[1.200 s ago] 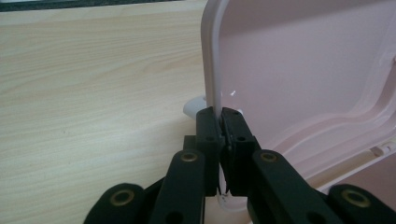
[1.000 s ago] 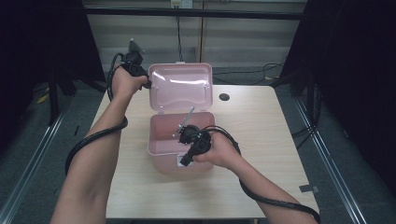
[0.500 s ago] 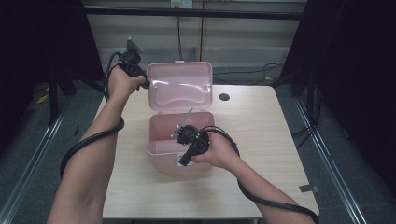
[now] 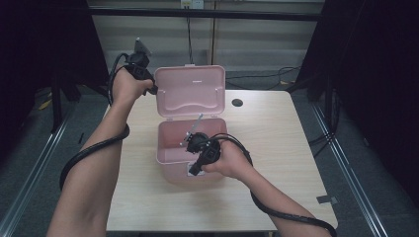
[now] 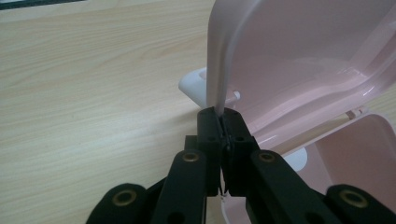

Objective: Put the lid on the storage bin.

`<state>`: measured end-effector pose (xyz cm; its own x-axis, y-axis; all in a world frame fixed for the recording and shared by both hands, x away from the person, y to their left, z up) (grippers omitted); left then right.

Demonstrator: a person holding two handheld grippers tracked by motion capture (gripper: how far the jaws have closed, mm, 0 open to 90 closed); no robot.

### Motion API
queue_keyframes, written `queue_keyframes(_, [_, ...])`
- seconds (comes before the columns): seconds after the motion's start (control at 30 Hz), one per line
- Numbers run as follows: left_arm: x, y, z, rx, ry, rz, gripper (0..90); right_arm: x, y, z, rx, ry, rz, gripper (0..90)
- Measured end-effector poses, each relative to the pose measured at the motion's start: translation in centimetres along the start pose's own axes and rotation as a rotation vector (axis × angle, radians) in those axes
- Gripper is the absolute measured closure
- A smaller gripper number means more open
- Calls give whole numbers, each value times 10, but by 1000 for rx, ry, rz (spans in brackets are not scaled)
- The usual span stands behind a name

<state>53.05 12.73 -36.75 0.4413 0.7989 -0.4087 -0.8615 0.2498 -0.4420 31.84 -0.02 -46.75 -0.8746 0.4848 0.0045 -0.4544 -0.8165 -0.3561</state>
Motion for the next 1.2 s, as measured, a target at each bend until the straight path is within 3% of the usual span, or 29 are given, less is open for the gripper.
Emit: queue_keyframes(1.2, [-13, 15, 14, -8, -13, -54, 876, -1, -6, -2, 1, 9, -31, 900])
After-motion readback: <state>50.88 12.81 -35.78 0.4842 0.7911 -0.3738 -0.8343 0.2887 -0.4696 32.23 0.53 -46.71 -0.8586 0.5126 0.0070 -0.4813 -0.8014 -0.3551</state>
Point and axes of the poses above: each handheld gripper's, and its own axes: z roughly backward along the jaws, y roughly out of its underside, x roughly to its left, the point moved 10 cm from there along -z, roughly forward along the jaws, and after that the axes turned 15 degrees about y, right-handed, at the moved point
